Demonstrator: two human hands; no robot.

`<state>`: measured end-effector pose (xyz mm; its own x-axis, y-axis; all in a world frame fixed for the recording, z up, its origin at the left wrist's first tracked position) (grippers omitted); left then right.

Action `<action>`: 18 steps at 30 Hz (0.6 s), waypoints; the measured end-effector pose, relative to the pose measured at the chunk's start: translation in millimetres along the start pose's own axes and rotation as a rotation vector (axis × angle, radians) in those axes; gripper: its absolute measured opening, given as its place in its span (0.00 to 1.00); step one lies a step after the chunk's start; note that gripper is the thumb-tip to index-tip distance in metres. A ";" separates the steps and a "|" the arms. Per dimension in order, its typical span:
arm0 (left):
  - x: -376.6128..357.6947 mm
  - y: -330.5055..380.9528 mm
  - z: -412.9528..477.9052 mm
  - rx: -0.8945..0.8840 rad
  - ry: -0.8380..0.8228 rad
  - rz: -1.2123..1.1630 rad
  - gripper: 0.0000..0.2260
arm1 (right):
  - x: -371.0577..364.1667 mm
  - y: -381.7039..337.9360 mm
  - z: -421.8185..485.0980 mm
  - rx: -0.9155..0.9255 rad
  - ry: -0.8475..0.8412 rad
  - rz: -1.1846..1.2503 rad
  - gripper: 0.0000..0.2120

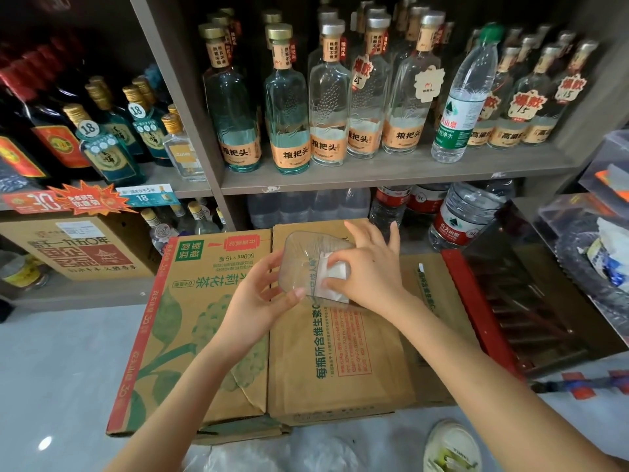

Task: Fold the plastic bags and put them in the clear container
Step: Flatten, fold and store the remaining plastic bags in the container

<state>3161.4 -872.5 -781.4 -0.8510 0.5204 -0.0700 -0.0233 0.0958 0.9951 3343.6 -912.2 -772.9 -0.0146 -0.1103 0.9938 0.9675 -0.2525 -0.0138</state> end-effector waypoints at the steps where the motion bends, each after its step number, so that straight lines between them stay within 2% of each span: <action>1: -0.1 -0.1 0.0 -0.003 0.001 -0.004 0.27 | 1.3 0.3 -0.8 0.003 0.026 0.018 0.16; 6: 0.5 -2.9 0.7 -0.010 -0.008 0.001 0.27 | 4.9 9.8 -15.1 -0.020 0.188 0.284 0.13; 10: -1.1 -4.0 1.4 -0.023 -0.008 0.010 0.27 | -0.9 5.0 -19.0 0.003 0.162 0.329 0.10; 18: -1.8 -5.9 -0.2 -0.024 -0.013 0.008 0.28 | 0.1 0.9 -4.7 0.031 -0.009 0.018 0.14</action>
<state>3162.9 -874.2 -787.1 -0.8446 0.5317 -0.0626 -0.0294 0.0708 0.9971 3343.3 -917.0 -773.4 0.0050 -0.1054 0.9944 0.9750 -0.2205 -0.0283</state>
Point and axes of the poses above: each hand's wrist, its own z-axis towards the middle knuckle, its own x-axis out of the back of the hand, y = z × x, the point moved 3 cm from there along z, towards the middle knuckle, and after that the axes turned 15 degrees about -z, right-handed, at the moved point
